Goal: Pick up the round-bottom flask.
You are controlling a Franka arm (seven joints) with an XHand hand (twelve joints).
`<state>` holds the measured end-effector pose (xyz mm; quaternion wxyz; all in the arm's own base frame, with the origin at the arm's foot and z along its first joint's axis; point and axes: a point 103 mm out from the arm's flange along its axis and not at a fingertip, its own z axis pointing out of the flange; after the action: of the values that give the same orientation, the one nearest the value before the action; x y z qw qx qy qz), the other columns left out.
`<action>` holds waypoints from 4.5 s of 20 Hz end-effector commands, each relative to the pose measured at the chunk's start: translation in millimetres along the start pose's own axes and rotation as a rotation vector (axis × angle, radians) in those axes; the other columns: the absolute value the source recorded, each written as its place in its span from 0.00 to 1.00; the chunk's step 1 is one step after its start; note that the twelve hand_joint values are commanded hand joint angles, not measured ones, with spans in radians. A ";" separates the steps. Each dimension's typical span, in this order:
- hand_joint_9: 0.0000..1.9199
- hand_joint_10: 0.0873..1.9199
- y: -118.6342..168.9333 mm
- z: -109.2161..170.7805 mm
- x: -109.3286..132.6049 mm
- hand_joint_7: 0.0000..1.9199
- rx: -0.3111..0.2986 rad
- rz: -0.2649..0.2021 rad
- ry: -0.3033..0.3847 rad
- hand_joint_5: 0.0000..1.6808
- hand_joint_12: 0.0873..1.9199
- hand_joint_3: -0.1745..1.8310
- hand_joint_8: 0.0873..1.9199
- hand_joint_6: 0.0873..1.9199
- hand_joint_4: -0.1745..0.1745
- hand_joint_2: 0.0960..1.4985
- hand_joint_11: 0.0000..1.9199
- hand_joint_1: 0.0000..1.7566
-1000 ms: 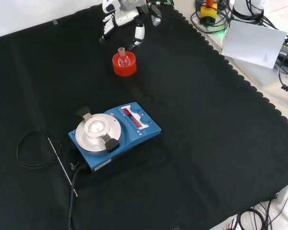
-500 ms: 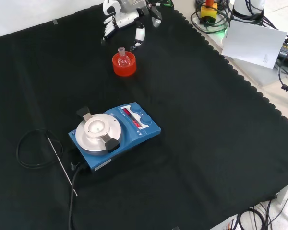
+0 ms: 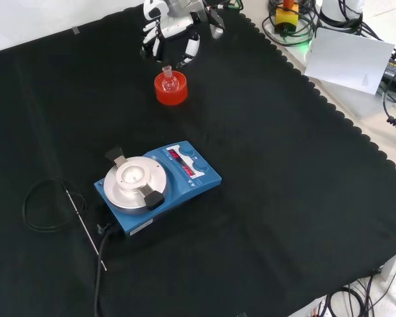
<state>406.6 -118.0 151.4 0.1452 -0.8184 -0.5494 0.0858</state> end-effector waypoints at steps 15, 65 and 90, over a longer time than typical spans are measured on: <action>0.23 0.34 -6.6 -28.7 -2.6 0.11 -0.057 -0.012 0.020 0.60 0.75 0.51 0.34 0.61 0.58 0.43 0.05 0.62; 0.21 0.35 13.3 24.6 4.1 0.09 -0.006 -0.034 0.025 0.40 0.77 0.45 0.35 0.41 0.24 0.37 0.02 0.49; 0.22 0.35 16.6 21.6 -6.9 0.10 0.001 -0.009 0.049 0.47 0.77 0.42 0.35 0.41 0.21 0.42 0.03 0.50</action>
<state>413.7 -121.9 125.3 0.1529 -0.8175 -0.5506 0.0717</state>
